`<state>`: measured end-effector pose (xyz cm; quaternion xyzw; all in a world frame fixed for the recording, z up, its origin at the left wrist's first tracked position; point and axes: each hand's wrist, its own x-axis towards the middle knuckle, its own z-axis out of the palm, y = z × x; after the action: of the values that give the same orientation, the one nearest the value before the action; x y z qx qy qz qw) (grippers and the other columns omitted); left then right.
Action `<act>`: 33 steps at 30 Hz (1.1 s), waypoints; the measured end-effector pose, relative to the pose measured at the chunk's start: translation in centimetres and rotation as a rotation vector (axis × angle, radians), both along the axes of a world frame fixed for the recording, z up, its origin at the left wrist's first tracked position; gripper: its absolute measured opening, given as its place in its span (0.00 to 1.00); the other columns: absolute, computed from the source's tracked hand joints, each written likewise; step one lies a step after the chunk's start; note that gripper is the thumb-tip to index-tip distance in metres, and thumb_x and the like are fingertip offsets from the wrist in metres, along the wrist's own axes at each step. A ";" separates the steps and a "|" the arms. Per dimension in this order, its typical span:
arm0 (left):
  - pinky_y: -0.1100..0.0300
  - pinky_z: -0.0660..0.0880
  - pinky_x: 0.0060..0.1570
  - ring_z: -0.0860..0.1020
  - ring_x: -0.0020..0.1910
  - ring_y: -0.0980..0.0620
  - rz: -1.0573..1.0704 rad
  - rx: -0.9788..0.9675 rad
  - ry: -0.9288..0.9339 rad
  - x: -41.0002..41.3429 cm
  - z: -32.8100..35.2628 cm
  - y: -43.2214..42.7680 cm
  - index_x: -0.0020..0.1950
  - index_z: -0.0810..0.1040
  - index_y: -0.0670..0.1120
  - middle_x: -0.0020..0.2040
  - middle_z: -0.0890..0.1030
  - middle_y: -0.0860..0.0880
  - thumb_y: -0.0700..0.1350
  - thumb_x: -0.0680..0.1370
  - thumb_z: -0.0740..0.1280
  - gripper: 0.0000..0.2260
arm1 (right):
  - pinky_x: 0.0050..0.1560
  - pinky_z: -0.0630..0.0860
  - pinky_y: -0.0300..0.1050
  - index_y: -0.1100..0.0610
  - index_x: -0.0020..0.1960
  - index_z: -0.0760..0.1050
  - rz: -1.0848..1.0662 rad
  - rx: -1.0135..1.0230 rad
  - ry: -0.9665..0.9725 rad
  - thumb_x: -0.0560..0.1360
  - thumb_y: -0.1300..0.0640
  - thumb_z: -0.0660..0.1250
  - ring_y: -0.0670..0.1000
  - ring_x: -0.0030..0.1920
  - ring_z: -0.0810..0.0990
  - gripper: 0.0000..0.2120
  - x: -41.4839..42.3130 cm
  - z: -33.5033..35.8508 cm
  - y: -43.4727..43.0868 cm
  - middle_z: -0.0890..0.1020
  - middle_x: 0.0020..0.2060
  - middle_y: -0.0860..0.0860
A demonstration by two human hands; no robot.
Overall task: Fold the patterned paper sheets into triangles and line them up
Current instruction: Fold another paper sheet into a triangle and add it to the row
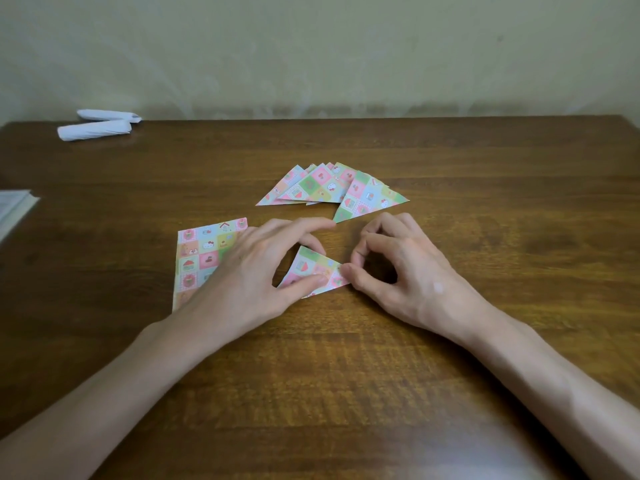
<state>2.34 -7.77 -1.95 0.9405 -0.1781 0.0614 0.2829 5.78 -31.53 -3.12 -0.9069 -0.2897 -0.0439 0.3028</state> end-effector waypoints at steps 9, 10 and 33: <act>0.57 0.55 0.68 0.71 0.64 0.62 0.029 0.010 0.024 0.4 -0.1 0.2 0.73 0.68 0.65 0.55 0.78 0.66 0.61 0.74 0.72 0.28 | 0.59 0.72 0.48 0.41 0.53 0.76 0.029 -0.015 -0.011 0.77 0.39 0.66 0.46 0.55 0.69 0.09 0.0 -0.1 0.1 0.73 0.51 0.39; 0.56 0.56 0.68 0.71 0.64 0.62 0.027 0.015 0.029 0.4 0.0 0.2 0.73 0.68 0.65 0.55 0.78 0.66 0.62 0.74 0.71 0.28 | 0.60 0.72 0.49 0.41 0.54 0.77 0.037 -0.011 -0.007 0.77 0.40 0.66 0.47 0.55 0.69 0.08 0.0 0.0 0.0 0.73 0.52 0.39; 0.53 0.69 0.57 0.75 0.56 0.60 -0.056 0.163 -0.136 0.5 0.0 1.5 0.56 0.85 0.61 0.53 0.77 0.63 0.68 0.77 0.65 0.17 | 0.57 0.75 0.53 0.36 0.58 0.82 0.030 -0.033 -0.090 0.79 0.42 0.65 0.47 0.56 0.70 0.10 -0.2 -0.3 0.3 0.72 0.51 0.40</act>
<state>2.86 -6.29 -1.94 0.9487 -0.2272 0.1024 0.1945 5.57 -31.25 -3.38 -0.9044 -0.3173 -0.0754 0.2753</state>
